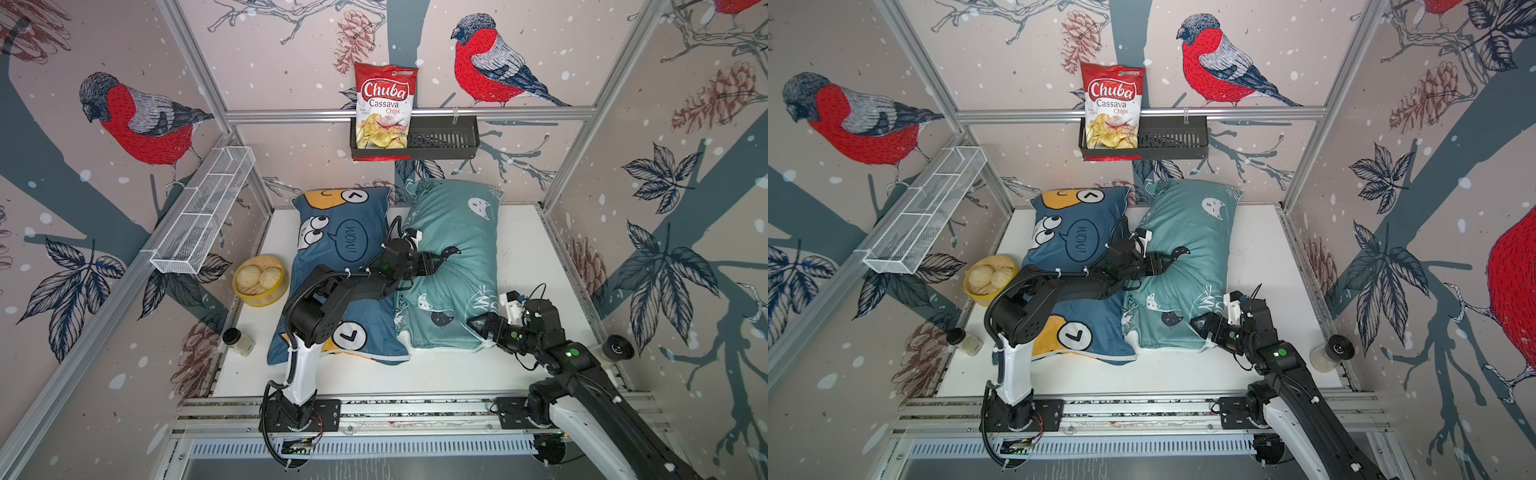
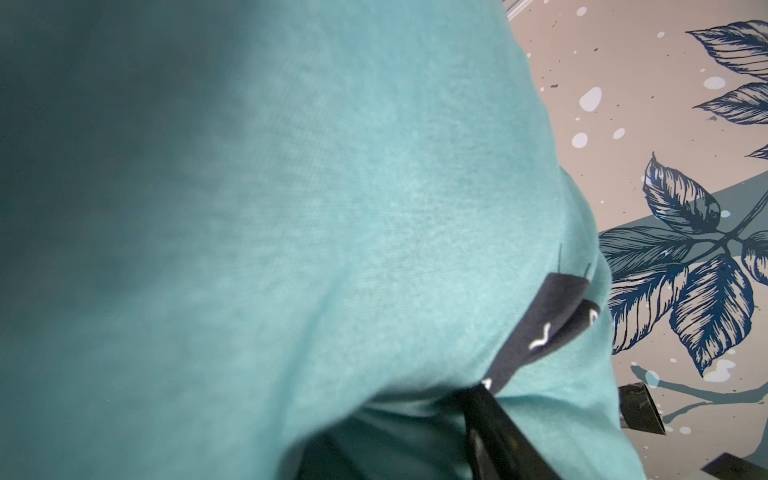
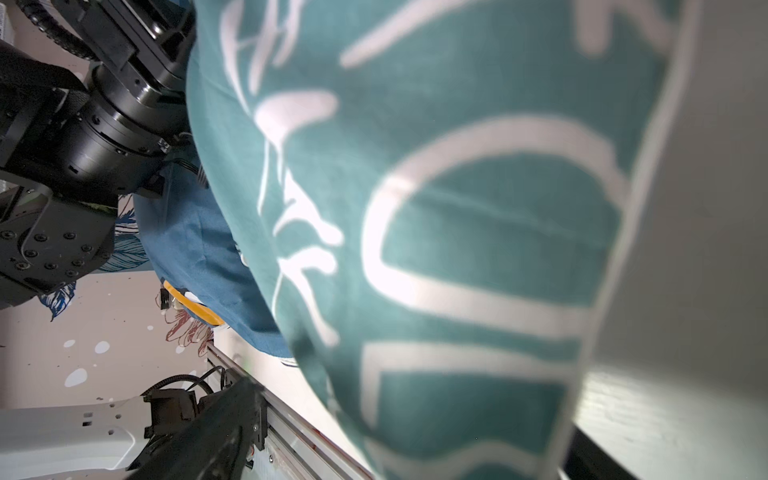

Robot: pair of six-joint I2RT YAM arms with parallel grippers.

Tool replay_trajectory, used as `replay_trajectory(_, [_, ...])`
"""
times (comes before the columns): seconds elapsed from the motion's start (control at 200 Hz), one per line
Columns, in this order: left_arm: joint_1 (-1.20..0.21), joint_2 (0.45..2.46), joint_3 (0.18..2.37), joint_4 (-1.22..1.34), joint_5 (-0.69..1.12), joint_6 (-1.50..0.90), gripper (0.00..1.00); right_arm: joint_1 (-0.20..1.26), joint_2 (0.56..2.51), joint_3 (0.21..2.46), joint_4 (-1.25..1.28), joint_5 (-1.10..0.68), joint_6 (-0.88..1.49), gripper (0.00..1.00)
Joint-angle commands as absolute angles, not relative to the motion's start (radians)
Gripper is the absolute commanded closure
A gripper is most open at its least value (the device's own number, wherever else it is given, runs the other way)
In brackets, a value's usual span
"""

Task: Zip up pillowcases
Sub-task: Pick up the pillowcase from the center of the board.

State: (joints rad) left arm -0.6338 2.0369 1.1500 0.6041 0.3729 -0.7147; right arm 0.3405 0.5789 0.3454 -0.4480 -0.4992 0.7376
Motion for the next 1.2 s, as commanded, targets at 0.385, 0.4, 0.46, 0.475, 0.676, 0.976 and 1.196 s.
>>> replay_trajectory(0.385, [-0.600,2.049,1.116,0.621,0.262,-0.734,0.41,0.446,0.485,0.387,-0.643,-0.356,0.896,0.45])
replay_trajectory(0.4, [-0.600,2.049,1.116,0.621,0.261,-0.734,0.41,0.446,0.484,0.390,-0.645,-0.355,0.896,0.46])
replay_trajectory(0.46, [-0.598,2.050,1.116,0.624,0.264,-0.734,0.41,0.446,0.486,0.399,-0.652,-0.347,0.894,0.47])
replay_trajectory(0.475, [-0.598,2.051,1.115,0.624,0.263,-0.734,0.41,0.447,0.486,0.401,-0.652,-0.346,0.894,0.47])
replay_trajectory(0.676, [-0.598,2.052,1.115,0.632,0.273,-0.738,0.41,0.446,0.487,0.413,-0.652,-0.335,0.895,0.58])
replay_trajectory(0.976, [-0.598,2.036,1.099,0.648,0.281,-0.748,0.40,0.446,0.489,0.441,-0.670,-0.307,0.880,0.86])
replay_trajectory(1.196, [-0.611,1.944,1.041,0.674,0.293,-0.738,0.33,0.440,0.504,0.470,-0.689,-0.276,0.850,0.94])
